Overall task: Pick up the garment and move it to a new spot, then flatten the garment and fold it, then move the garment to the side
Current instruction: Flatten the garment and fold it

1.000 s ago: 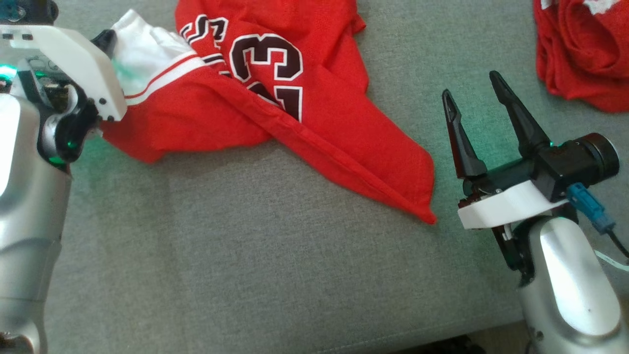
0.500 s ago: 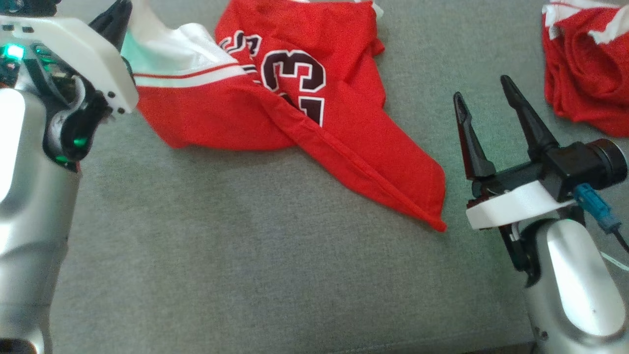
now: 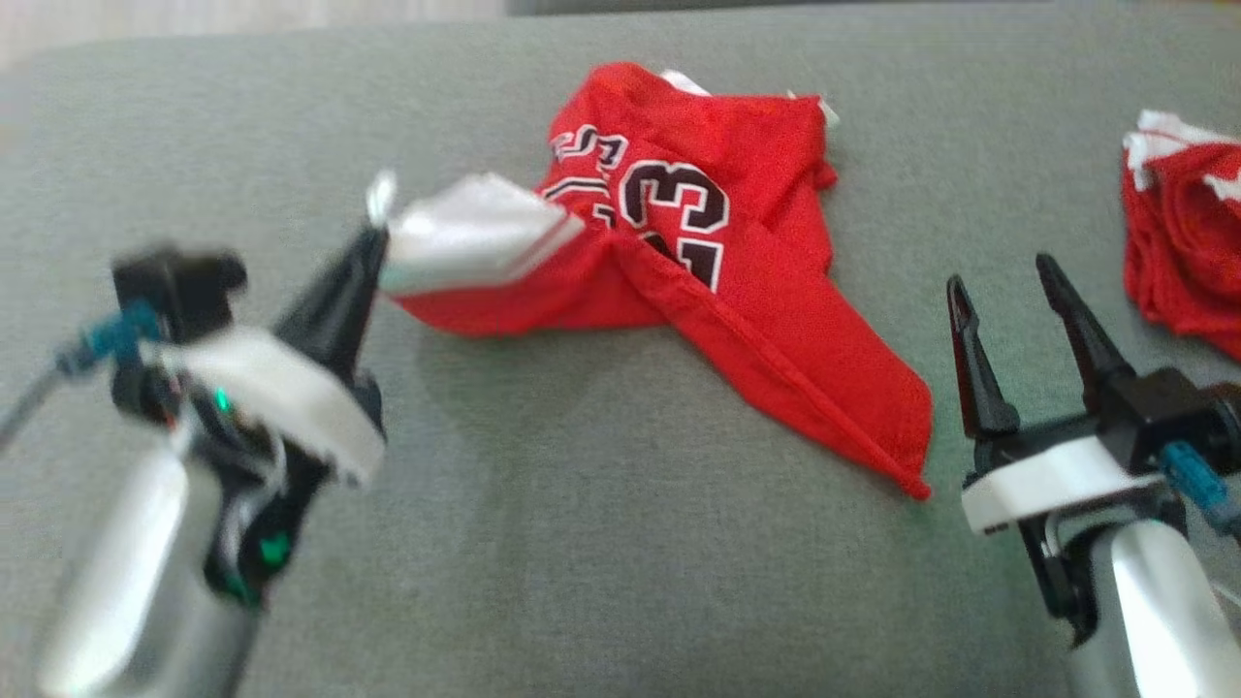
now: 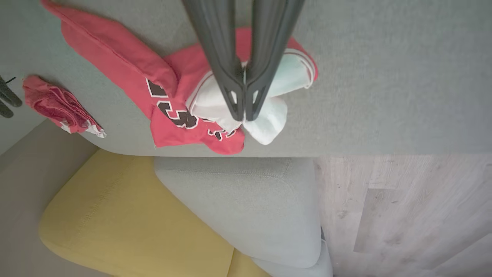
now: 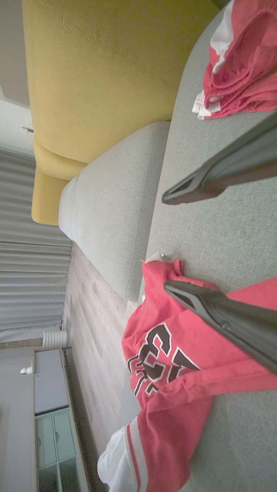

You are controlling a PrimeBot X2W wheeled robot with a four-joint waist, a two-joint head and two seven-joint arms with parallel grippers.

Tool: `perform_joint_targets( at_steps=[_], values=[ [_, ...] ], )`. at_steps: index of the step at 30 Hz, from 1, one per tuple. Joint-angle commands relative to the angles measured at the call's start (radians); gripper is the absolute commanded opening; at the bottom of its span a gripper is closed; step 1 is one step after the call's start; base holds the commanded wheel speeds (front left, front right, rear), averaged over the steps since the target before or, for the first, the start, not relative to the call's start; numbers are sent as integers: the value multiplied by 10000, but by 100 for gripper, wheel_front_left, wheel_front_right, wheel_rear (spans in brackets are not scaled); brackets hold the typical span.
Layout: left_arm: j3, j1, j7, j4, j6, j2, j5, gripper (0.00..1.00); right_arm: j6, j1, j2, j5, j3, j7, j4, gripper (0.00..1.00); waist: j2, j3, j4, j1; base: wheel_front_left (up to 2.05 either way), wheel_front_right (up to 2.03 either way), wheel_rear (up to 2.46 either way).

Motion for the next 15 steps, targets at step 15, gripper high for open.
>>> perform_joint_targets(
  at_steps=[15],
  values=[
    [516, 4087, -3007, 1001, 358, -992, -504, 0, -7, 986, 296, -111, -35, 107, -353, 100, -1, -921, 446, 2, 0, 0, 0]
  ],
)
